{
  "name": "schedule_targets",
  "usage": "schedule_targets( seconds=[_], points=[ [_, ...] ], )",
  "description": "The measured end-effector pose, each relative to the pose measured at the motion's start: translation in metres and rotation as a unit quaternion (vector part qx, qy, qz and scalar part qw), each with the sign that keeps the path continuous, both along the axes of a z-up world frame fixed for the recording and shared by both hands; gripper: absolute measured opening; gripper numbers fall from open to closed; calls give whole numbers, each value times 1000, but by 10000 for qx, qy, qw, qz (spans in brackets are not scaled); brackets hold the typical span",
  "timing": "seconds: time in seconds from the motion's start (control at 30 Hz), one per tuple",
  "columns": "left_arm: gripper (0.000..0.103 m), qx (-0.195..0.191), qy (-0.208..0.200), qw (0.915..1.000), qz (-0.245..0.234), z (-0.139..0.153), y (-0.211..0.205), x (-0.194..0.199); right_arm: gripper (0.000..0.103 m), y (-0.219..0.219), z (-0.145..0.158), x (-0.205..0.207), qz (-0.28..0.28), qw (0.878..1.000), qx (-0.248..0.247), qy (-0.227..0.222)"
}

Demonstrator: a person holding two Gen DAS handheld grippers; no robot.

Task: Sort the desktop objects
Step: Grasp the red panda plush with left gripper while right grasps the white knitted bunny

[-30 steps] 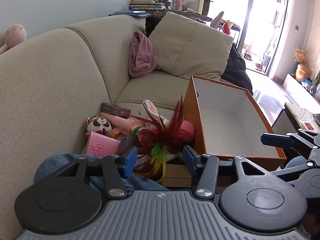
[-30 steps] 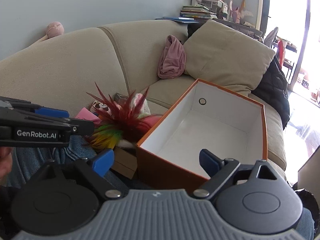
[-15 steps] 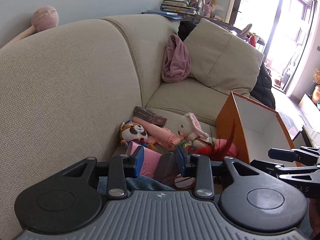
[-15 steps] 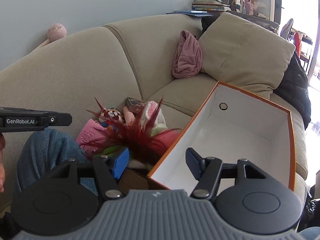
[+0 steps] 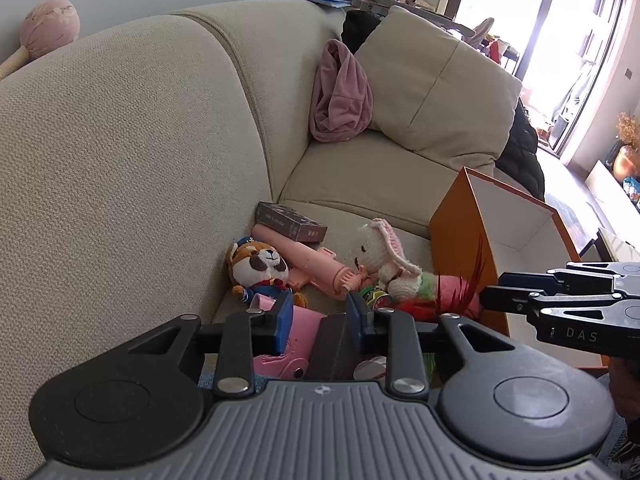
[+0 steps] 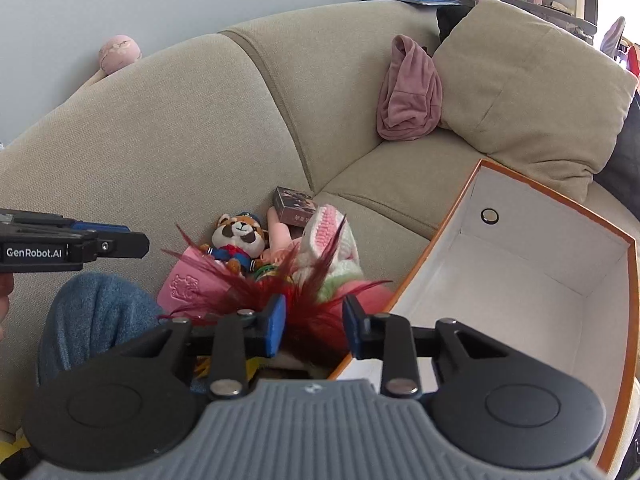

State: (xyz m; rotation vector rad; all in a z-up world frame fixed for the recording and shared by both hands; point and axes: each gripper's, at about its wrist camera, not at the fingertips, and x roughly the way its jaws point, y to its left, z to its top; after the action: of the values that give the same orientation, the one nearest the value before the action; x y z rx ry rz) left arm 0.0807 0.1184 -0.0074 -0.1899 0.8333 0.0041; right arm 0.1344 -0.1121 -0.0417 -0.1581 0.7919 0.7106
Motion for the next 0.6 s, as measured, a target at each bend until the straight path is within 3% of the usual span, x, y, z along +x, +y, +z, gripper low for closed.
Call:
schedule_targets(
  seconds=[0.43, 0.6],
  points=[
    [33, -118, 479, 9986, 209, -13, 24, 55, 34, 31, -7, 64, 90, 9989, -241, 403],
    [33, -169, 633, 9972, 366, -24, 35, 69, 46, 50, -24, 83, 309, 9967, -398, 642]
  ],
)
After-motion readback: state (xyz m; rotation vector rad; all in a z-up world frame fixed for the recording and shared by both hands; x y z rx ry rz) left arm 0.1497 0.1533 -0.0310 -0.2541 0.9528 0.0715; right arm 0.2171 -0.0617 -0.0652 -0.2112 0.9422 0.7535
